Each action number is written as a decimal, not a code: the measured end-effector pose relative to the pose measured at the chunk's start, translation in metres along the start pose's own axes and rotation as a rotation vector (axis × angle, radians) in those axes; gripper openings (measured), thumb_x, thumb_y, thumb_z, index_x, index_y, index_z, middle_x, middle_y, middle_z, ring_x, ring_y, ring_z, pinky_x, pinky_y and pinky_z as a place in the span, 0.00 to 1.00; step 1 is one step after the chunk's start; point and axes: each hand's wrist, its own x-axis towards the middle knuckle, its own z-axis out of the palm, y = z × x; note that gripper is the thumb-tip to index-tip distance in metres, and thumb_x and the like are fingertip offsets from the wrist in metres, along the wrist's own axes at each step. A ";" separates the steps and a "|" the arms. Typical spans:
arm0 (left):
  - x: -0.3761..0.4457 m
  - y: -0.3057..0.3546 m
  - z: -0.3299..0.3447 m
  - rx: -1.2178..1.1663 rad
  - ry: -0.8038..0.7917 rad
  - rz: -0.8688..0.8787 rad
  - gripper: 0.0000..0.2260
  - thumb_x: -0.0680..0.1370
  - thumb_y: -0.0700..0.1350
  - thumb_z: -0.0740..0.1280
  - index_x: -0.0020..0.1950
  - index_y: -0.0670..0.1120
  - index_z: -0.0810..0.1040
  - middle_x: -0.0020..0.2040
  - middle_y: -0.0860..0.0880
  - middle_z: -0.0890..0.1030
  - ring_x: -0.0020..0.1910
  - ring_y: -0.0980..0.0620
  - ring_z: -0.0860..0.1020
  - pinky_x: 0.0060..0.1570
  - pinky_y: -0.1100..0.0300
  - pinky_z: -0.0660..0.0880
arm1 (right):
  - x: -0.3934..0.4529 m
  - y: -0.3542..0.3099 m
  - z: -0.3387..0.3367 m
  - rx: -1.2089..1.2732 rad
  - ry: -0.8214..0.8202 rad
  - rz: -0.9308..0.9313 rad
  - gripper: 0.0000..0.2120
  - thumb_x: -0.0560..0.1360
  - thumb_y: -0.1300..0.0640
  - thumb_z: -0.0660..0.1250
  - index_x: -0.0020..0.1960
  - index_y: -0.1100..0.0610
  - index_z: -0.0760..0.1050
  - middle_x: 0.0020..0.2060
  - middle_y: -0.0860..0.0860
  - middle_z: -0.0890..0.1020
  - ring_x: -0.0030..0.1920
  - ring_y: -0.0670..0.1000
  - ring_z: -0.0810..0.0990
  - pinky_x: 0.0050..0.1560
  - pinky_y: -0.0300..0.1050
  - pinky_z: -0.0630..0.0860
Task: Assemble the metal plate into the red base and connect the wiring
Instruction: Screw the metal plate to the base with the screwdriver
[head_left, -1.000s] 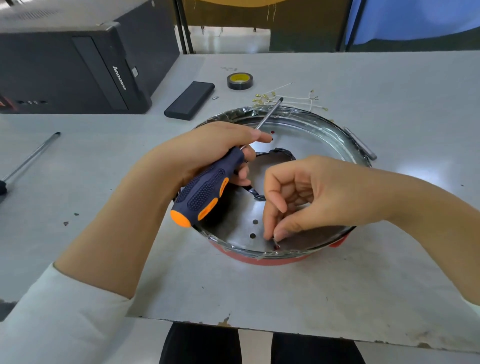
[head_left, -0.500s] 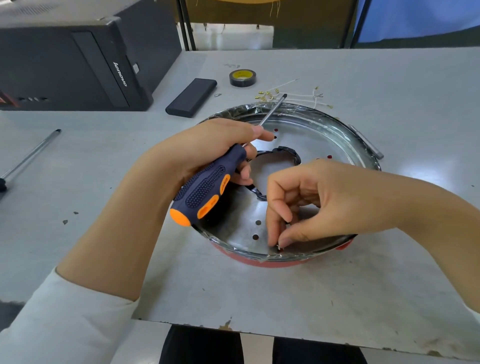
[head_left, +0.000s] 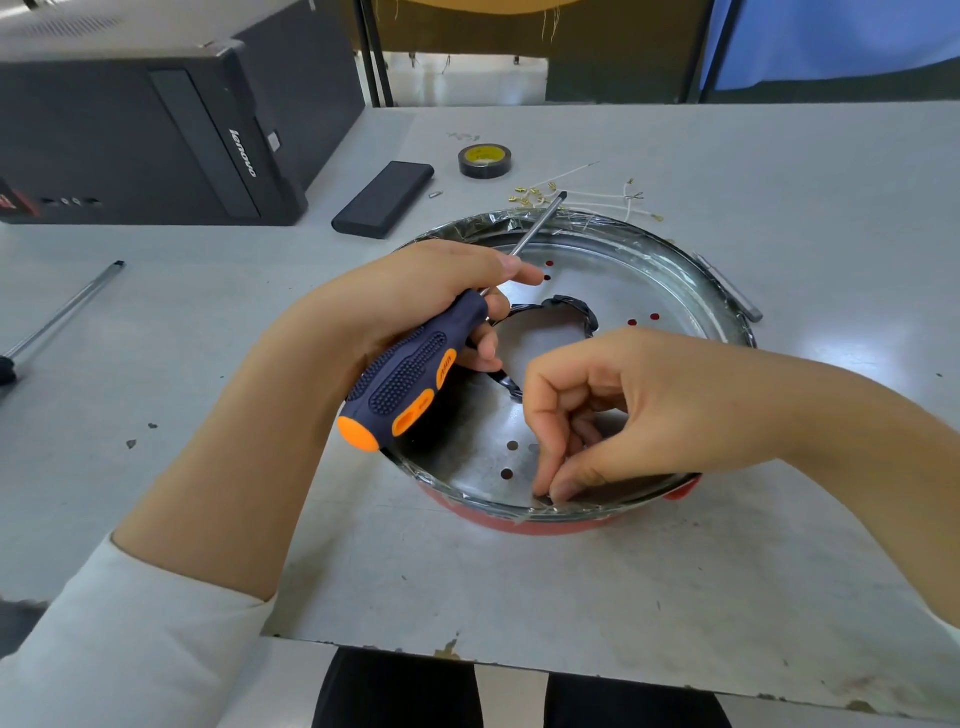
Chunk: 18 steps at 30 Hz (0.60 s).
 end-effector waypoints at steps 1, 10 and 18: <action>0.000 0.000 0.000 0.002 0.000 0.001 0.11 0.82 0.46 0.61 0.59 0.43 0.80 0.29 0.52 0.73 0.25 0.50 0.74 0.29 0.59 0.77 | 0.000 0.000 0.000 0.008 -0.003 0.005 0.13 0.70 0.64 0.74 0.38 0.50 0.73 0.38 0.45 0.85 0.34 0.45 0.76 0.38 0.42 0.75; -0.002 0.000 0.001 0.007 0.008 0.004 0.12 0.83 0.45 0.60 0.60 0.44 0.80 0.29 0.52 0.72 0.26 0.51 0.74 0.31 0.60 0.77 | 0.001 0.002 -0.001 0.014 -0.032 -0.008 0.12 0.70 0.65 0.74 0.41 0.50 0.74 0.39 0.46 0.85 0.36 0.44 0.77 0.40 0.44 0.75; -0.001 0.000 0.002 -0.015 0.009 0.000 0.11 0.82 0.45 0.61 0.59 0.42 0.79 0.28 0.52 0.73 0.24 0.52 0.74 0.29 0.60 0.77 | -0.001 0.002 -0.001 0.021 -0.021 -0.023 0.10 0.71 0.66 0.73 0.43 0.53 0.75 0.39 0.47 0.84 0.36 0.46 0.77 0.42 0.50 0.77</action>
